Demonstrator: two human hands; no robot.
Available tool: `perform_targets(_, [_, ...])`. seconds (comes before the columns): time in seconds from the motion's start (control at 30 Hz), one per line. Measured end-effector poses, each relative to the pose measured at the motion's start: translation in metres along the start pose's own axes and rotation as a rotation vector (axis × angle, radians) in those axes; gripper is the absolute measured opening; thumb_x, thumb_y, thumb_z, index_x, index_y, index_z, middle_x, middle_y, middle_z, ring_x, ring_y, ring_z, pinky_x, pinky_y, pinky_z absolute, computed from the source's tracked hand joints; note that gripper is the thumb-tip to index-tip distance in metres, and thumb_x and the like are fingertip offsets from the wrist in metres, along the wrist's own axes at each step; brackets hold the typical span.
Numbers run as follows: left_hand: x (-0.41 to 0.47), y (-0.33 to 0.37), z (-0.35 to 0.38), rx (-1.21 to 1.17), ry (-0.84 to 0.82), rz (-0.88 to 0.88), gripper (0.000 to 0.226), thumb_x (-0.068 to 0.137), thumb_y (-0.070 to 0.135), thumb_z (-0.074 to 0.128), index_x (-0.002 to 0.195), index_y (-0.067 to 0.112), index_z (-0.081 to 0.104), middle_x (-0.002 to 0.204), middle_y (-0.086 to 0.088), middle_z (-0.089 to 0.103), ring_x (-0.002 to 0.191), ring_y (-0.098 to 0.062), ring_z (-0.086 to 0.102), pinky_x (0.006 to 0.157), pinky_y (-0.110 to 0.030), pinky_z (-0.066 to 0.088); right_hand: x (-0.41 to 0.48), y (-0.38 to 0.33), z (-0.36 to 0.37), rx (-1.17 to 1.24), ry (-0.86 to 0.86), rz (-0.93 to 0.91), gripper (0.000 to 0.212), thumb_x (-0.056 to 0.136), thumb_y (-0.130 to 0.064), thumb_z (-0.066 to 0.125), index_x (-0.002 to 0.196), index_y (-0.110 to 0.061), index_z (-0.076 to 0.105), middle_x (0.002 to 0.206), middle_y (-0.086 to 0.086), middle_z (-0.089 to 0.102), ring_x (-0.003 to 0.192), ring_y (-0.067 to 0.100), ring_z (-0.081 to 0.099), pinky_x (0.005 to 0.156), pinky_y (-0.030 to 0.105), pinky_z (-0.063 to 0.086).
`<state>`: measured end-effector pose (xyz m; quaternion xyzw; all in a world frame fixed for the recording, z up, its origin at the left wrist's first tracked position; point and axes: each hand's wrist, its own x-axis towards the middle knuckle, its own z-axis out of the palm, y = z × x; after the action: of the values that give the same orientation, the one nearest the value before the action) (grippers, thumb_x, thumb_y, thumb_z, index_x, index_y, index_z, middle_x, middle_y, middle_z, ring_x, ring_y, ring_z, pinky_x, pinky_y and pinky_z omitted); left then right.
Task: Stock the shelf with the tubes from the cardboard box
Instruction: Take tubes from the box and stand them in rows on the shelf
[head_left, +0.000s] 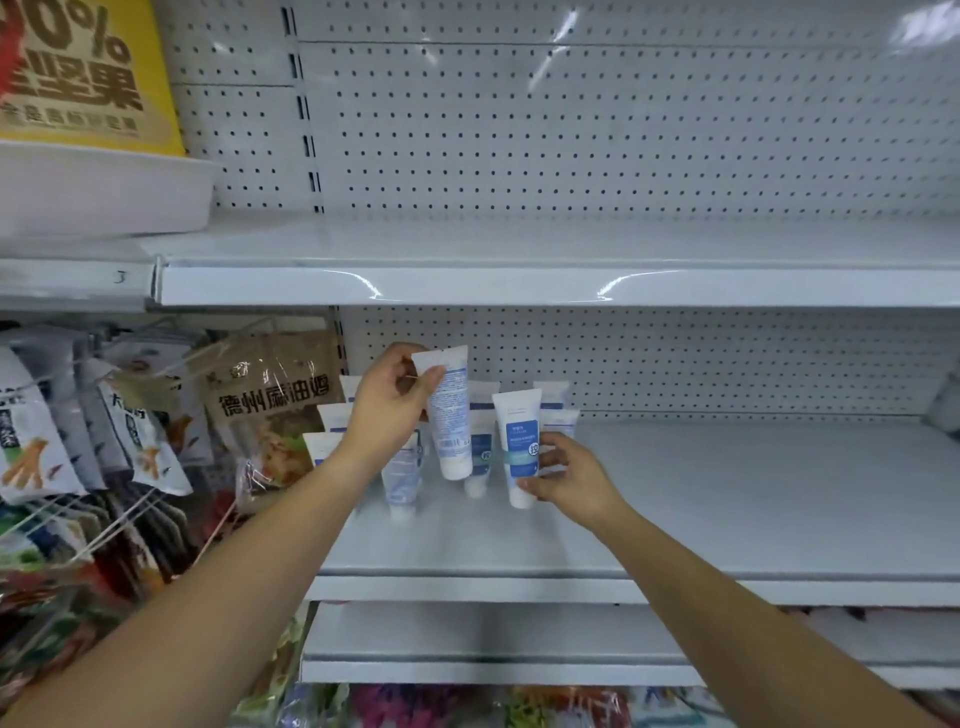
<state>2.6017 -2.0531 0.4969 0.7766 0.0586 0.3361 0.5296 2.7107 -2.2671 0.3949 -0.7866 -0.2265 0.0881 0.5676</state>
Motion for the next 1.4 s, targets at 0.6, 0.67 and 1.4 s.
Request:
perform_targets(0.6, [0.003, -0.032, 0.039, -0.010, -0.077, -0.060, 0.017, 0.093, 0.020, 0.067, 0.107, 0.024, 0.058, 0.099, -0.001, 0.070, 0.094, -0.021, 0.068, 0.084, -0.051, 0.058, -0.002, 0.025, -0.025, -0.044, 0.026, 0.022, 0.052, 0.075, -0.010, 0.081, 0.115, -0.033, 0.057, 0.104, -0.008, 0.067, 0.093, 0.007, 0.064, 0.080, 0.024, 0.051])
perform_targets(0.67, [0.003, -0.037, 0.042, -0.005, -0.074, -0.058, 0.016, 0.093, 0.019, 0.067, 0.106, 0.025, 0.058, 0.098, -0.002, 0.069, 0.094, -0.022, 0.068, 0.085, -0.053, 0.057, -0.002, 0.025, -0.026, -0.040, 0.025, 0.029, 0.051, 0.076, -0.011, 0.081, 0.115, -0.032, 0.056, 0.102, -0.010, 0.066, 0.093, 0.007, 0.064, 0.078, 0.021, 0.049])
perform_targets(1.4, [-0.010, -0.096, 0.061, 0.135, -0.088, -0.059, 0.013, 0.096, 0.018, 0.063, 0.105, 0.021, 0.055, 0.096, 0.002, 0.066, 0.089, -0.015, 0.063, 0.075, -0.023, 0.049, -0.002, 0.030, -0.038, -0.046, 0.041, 0.069, 0.049, 0.079, -0.018, 0.080, 0.116, -0.033, 0.054, 0.107, -0.007, 0.065, 0.098, 0.013, 0.064, 0.080, 0.027, 0.049])
